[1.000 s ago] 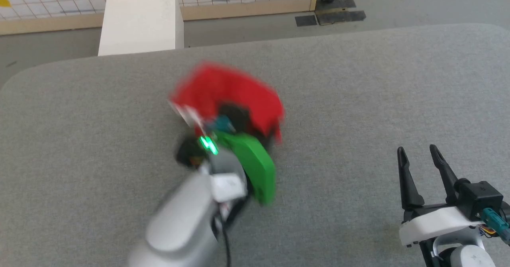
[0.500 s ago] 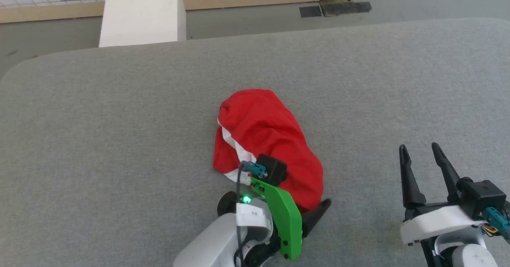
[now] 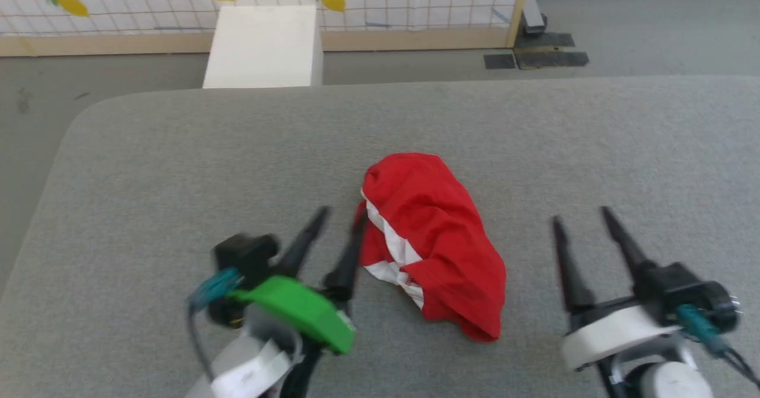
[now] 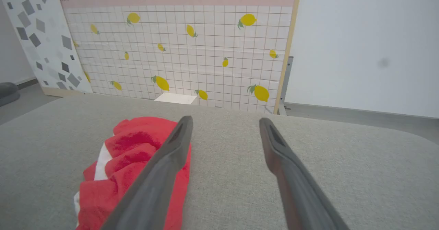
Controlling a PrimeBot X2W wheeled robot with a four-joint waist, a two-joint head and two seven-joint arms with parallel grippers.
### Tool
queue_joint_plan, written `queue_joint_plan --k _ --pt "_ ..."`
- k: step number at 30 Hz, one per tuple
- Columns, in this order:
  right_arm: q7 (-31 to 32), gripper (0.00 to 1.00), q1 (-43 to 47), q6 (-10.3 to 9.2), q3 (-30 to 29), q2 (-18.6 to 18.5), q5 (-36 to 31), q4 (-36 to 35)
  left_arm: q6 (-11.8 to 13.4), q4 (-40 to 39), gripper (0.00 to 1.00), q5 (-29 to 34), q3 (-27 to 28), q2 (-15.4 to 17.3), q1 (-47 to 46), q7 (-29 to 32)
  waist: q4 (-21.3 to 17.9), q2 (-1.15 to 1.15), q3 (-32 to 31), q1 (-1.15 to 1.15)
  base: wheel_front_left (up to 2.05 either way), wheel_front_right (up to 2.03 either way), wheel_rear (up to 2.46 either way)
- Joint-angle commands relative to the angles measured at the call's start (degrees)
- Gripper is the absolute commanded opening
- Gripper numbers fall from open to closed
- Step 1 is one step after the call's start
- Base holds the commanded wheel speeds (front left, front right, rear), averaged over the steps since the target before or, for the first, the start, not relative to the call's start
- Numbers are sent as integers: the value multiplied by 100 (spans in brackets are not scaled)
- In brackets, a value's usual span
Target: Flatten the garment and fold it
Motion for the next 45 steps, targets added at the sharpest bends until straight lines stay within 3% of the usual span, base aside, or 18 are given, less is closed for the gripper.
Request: queue_joint_plan --k 1,5,9,15,19,22,23,28,34,38,41,42,43,45 --pt "65 100 69 -9 182 6 -101 -64 76 9 100 146 95 77 181 -277 106 0 -65 0 0 0 0" --pt "479 100 0 -9 1011 -12 -374 -122 182 85 100 627 474 110 383 -809 196 0 29 0 0 0 0" --pt "1082 100 -166 -9 1588 -177 -475 0 194 -209 100 1281 1163 -209 549 -843 299 0 172 0 0 0 0" --pt "2163 100 -487 -9 1883 -356 -636 268 -88 -500 100 2081 2039 -739 844 -845 444 0 469 0 0 0 0" --pt "2733 100 -670 -9 2060 -499 -554 379 -323 -485 100 2326 2369 -905 843 -846 536 0 675 0 0 0 0" --pt "2831 9 -780 -9 2050 -528 -480 296 -463 -435 100 2413 2510 -961 794 -846 578 0 775 0 0 0 0" --pt "2782 0 -805 -9 2020 -514 -451 241 -502 -409 100 2442 2551 -973 777 -846 582 0 790 0 0 0 0" --pt "2239 0 -774 -9 1425 -244 -292 -127 -587 -303 100 2423 2610 -992 778 -846 541 0 743 0 0 0 0" --pt "1894 0 -553 -9 -259 -10 25 -494 -552 -253 100 2363 2602 -994 870 -846 382 0 551 0 0 0 0" --pt "2050 0 -421 -9 -1354 3 374 -217 -576 -209 100 2385 2595 -995 886 -846 276 0 477 0 0 0 0" --pt "2490 0 -395 -9 -2089 4 446 506 -604 -167 100 2385 2552 -995 869 -846 204 0 472 0 0 0 0" --pt "2660 30 -403 -9 -2228 4 425 729 -608 -157 100 2390 2542 -995 863 -846 189 0 475 0 0 0 0" --pt "2765 100 -422 -9 -2320 5 420 872 -609 -148 100 2391 2532 -995 860 -846 179 0 476 0 0 0 0" --pt "2809 100 -482 -9 -2479 5 346 1052 -616 -123 100 2395 2510 -995 857 -846 165 0 478 0 0 0 0"
